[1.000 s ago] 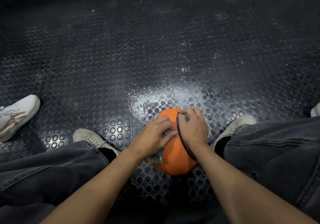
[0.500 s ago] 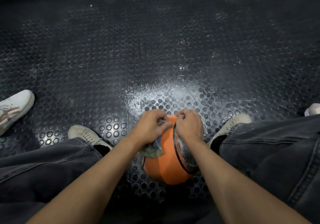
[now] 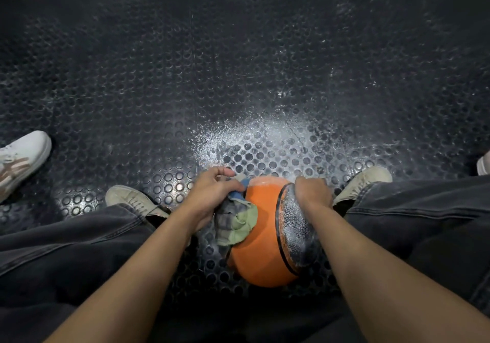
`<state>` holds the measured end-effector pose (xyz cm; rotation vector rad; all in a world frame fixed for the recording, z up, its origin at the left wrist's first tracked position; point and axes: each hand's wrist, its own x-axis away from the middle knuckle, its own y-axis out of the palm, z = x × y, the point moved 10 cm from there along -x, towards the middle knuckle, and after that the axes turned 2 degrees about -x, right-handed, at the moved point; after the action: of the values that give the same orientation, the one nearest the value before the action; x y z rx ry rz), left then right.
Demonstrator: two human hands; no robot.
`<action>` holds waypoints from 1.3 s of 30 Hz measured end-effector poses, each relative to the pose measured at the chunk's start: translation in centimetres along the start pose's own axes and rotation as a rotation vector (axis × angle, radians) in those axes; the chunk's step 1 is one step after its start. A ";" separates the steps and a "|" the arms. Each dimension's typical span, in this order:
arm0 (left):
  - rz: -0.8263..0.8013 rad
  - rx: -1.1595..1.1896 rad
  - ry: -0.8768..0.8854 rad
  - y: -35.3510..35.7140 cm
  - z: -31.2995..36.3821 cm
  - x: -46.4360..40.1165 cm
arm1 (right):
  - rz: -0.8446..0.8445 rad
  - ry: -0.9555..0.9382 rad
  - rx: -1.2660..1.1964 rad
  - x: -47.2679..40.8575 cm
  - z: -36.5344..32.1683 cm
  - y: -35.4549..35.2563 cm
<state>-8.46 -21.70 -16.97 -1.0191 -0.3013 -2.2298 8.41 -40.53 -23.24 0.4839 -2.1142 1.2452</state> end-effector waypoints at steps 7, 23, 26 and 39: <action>0.206 -0.240 0.161 -1.5 0.1 0.2 | -0.034 0.041 -0.048 -0.5 0.2 -1.1; 0.177 0.183 0.016 -1.6 -4.6 -0.3 | -0.432 0.062 -0.279 1.2 1.0 2.3; 0.269 0.211 0.198 -2.3 -2.4 0.6 | -0.278 -0.145 -0.296 1.9 -1.8 -0.3; 0.562 -0.417 0.588 -3.6 3.8 4.4 | 0.013 -0.930 0.153 9.4 -11.3 0.4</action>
<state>-10.65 -19.36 -10.94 -0.5009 0.6523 -1.9731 5.00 -30.39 -13.14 1.3174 -2.7534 1.3385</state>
